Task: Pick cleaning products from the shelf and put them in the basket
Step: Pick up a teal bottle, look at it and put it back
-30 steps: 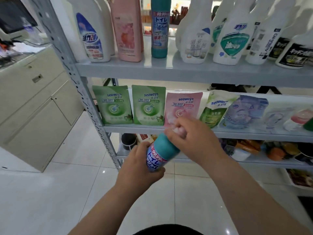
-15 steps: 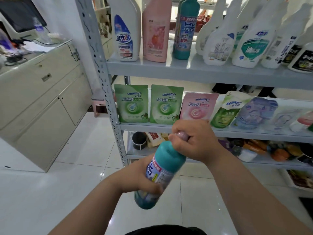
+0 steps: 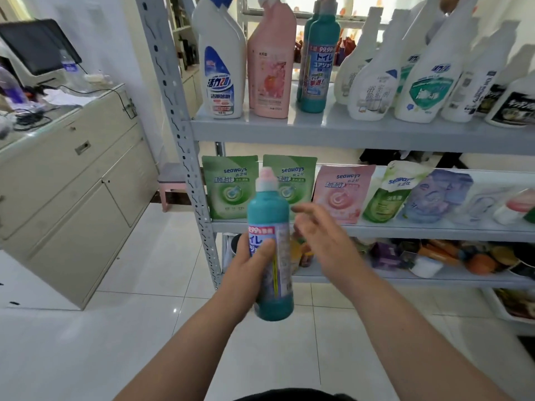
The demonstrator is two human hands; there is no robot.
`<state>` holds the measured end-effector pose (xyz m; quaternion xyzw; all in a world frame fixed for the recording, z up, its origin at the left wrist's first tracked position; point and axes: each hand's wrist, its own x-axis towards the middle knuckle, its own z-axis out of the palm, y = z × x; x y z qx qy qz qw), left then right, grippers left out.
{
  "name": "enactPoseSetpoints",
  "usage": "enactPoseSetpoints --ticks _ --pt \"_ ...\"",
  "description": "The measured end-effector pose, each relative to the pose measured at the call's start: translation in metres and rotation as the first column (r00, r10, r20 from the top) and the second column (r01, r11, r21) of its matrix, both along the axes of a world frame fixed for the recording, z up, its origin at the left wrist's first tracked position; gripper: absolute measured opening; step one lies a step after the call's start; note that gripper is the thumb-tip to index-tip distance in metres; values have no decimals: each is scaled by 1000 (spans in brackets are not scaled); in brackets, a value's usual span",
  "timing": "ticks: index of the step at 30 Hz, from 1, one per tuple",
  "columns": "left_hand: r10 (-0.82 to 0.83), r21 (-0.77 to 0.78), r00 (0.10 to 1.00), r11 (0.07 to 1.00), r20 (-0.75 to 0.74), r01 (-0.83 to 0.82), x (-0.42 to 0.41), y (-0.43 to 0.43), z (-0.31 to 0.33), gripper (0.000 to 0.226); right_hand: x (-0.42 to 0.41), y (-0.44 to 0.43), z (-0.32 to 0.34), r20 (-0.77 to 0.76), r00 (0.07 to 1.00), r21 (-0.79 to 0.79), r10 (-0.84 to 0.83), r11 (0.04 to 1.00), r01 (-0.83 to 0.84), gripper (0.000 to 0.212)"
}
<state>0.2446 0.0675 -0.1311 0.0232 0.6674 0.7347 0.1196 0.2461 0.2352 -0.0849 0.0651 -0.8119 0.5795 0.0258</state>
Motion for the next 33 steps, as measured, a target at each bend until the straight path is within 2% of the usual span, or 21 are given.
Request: enactPoseSetpoints --ticks 1,3,6,11,16,23,24,25,26,28,29,30,33 --pt "30 112 997 993 72 -38 -5 1 3 32 5 -2 -11 32 999 -15 38 999 -38 37" --pt "75 256 982 959 174 -119 -15 3 12 27 13 -7 -29 70 995 -32 76 997 -74 54" --pt "45 308 984 946 175 -98 -29 10 20 34 12 -9 -38 65 996 -45 53 998 -50 72" --pt "28 116 999 993 -33 -24 -50 30 31 39 -12 10 -28 65 998 -132 11 991 -3 74" --pt "9 54 981 999 -192 1 -86 65 56 46 -53 39 -5 -11 1000 -138 -22 990 21 81" --pt "-83 -186 910 982 -405 7 -158 92 111 54 -135 83 38 -194 966 -197 -170 971 131 76" --pt "-68 -283 884 956 -463 -75 -170 90 114 54 -148 87 44 -218 957 -206 -190 968 145 79" --pt "-68 -416 847 890 -528 -188 -184 86 113 56 -162 90 51 -241 948 -212 -209 964 159 79" --pt "-99 -547 805 780 -585 -302 -198 81 110 59 -175 93 58 -266 938 -211 -223 963 169 78" --pt "-232 -732 743 501 -628 -462 -223 73 100 70 -203 97 70 -308 922 -185 -235 965 185 78" --pt "-294 -781 735 376 -612 -499 -232 71 95 73 -216 99 74 -322 916 -170 -238 967 191 82" --pt "-335 -808 736 289 -588 -514 -240 71 90 75 -228 100 76 -331 913 -163 -238 968 193 86" --pt "-408 -824 723 174 -558 -539 -252 70 71 77 -256 100 78 -369 898 -118 -239 971 210 86"
